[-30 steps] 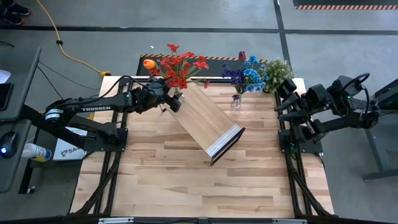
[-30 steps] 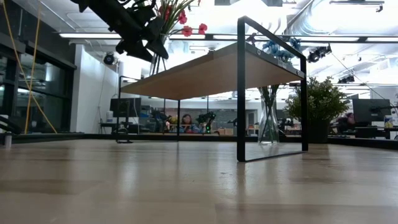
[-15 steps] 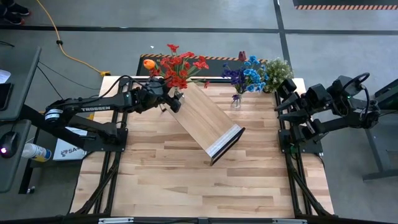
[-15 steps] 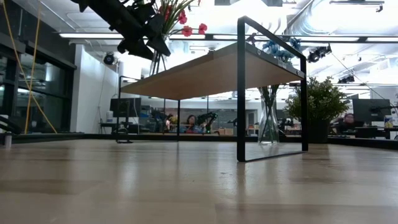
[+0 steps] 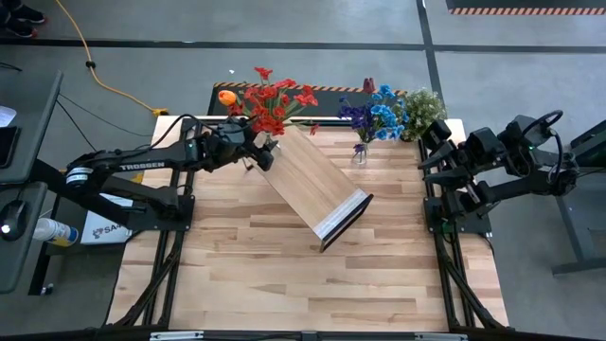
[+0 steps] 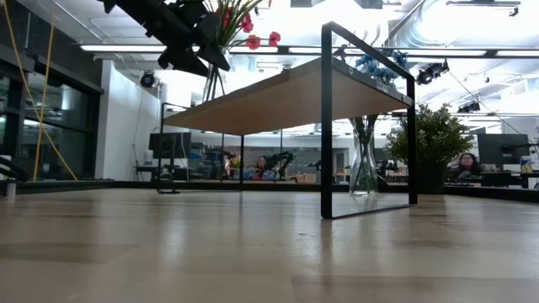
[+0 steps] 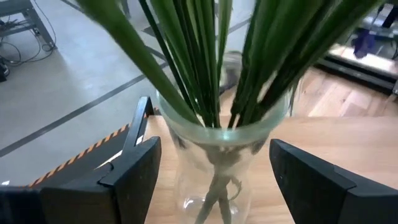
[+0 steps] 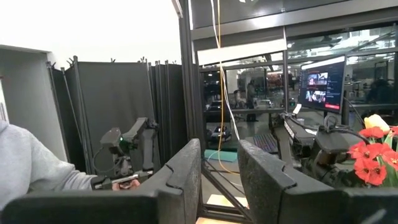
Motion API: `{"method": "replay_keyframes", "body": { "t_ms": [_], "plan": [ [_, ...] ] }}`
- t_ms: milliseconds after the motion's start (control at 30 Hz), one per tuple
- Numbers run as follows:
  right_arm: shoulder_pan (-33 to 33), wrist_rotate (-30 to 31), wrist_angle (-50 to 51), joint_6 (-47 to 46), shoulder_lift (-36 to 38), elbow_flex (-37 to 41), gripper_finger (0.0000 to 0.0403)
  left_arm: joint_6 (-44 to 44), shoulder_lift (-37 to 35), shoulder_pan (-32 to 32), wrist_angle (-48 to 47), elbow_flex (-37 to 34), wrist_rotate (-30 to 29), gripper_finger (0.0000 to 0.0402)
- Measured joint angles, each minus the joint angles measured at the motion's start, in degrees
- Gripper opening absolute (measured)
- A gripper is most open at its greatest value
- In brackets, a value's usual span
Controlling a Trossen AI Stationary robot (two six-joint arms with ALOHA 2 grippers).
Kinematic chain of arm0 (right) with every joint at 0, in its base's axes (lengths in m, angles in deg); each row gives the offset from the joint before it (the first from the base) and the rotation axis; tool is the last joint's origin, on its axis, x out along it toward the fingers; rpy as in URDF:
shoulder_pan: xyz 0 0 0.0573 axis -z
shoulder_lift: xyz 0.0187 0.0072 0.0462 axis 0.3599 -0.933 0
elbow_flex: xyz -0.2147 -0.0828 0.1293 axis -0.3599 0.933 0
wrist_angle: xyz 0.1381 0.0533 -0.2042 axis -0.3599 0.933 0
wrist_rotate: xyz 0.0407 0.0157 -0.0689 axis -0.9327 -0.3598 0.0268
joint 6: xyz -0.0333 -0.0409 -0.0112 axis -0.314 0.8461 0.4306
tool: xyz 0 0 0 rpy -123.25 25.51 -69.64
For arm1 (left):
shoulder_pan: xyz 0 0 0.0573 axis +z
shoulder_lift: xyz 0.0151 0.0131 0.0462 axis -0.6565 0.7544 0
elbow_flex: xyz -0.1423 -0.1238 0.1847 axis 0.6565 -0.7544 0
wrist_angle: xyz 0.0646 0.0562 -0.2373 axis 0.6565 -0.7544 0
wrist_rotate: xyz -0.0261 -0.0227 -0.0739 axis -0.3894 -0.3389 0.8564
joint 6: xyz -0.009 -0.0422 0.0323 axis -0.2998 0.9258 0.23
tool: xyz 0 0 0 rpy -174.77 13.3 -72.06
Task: Pick and place flowers into a vace then onto a shelf
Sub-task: Put the transparent vase on the shelf
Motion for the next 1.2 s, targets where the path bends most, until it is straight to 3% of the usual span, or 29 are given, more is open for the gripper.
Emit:
{"method": "replay_keyframes", "body": {
  "t_ms": [567, 1200],
  "plan": [
    [0.0, -0.4, 0.0, -0.1, 0.0, 0.0, 0.0098, -0.1, -6.1, 0.0, -4.9, 0.0, 4.8, 0.0333],
    [0.0, -0.4, 0.0, -0.1, 0.0, 0.0, 0.0099, 7.3, -17.5, 0.0, -14.2, 0.0, 27.9, 0.0333]
  ]
}}
